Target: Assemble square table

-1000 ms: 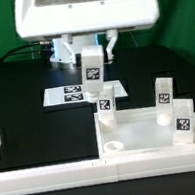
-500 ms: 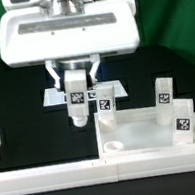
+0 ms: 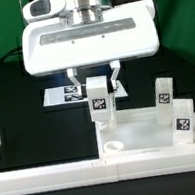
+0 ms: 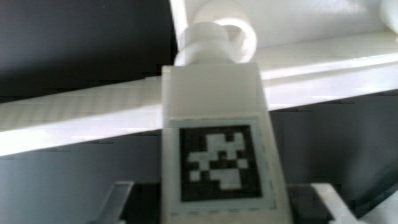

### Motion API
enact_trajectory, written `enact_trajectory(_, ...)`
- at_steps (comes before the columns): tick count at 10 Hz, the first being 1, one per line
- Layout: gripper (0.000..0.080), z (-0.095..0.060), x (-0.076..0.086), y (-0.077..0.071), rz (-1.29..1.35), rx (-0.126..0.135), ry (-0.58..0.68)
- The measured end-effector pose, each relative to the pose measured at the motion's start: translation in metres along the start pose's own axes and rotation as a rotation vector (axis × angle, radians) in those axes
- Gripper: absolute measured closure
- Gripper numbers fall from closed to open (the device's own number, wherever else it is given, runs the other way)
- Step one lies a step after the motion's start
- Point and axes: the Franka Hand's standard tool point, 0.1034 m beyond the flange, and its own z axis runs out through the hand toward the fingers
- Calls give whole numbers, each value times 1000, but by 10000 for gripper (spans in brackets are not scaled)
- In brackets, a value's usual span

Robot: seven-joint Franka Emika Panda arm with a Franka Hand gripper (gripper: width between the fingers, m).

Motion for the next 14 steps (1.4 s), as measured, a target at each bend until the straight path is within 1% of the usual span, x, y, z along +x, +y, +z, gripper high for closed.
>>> enact_trajectory(1,509,0,0,0,0,0,0)
enact_trajectory(2,509,-1,1,3,4,-22,56)
enact_trajectory(3,509,1,-2,-4,28,-31,95)
enact_trajectory(4,509,2,0,-12,43,-35,132)
enact_trajectory(6,509,-1,5,-22,71,-26,149)
enact_trajectory(7,509,-1,6,-22,72,-26,150)
enact_trajectory(9,509,10,-3,-20,68,-37,147)
enact_trajectory(10,509,17,-7,-17,67,-46,147)
enact_trajectory(11,509,24,-8,-13,63,-60,169)
enact_trajectory(14,509,27,-8,-12,62,-65,175)
